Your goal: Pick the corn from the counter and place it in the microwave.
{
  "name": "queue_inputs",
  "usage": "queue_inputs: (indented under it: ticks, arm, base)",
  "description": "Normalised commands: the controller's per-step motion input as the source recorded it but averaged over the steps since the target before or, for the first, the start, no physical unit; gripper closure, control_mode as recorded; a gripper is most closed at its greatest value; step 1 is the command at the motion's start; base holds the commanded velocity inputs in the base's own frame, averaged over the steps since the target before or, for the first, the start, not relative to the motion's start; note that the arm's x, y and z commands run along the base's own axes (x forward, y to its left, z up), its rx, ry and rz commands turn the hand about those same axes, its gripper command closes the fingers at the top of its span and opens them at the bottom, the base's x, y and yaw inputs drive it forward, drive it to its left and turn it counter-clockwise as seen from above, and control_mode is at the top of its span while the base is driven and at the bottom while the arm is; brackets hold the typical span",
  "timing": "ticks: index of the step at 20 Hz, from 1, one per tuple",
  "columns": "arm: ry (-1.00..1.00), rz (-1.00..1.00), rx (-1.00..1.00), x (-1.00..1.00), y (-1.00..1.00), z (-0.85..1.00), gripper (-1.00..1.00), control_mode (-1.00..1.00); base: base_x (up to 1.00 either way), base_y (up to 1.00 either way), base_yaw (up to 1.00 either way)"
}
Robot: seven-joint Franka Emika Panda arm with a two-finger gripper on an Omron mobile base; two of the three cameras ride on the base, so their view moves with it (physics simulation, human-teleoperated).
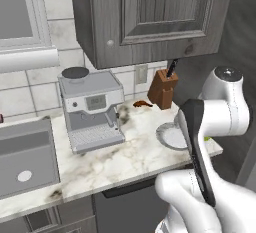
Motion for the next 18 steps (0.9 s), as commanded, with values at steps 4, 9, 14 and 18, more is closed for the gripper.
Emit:
queue_inputs:
  ticks: [4,9,14,18]
  arm:
    - [-0.03,0.14,0.00,-0.31,0.01,0.12,1.00,-1.00]
    - [0.00,0.00,0.00,-0.03,0.00,0.00,1.00,1.00]
    - [0.00,0.00,0.00,0.00,0.00,0.00,1.00,1.00]
    - [0.00,0.00,0.00,0.00,0.00,0.00,1.00,1.00]
  base:
    - [0.00,0.00,0.00]
    - [-0.20,0.13,-0.01]
    - [-0.94,0.80,-0.39]
    - [-1.00,0.66,-0.56]
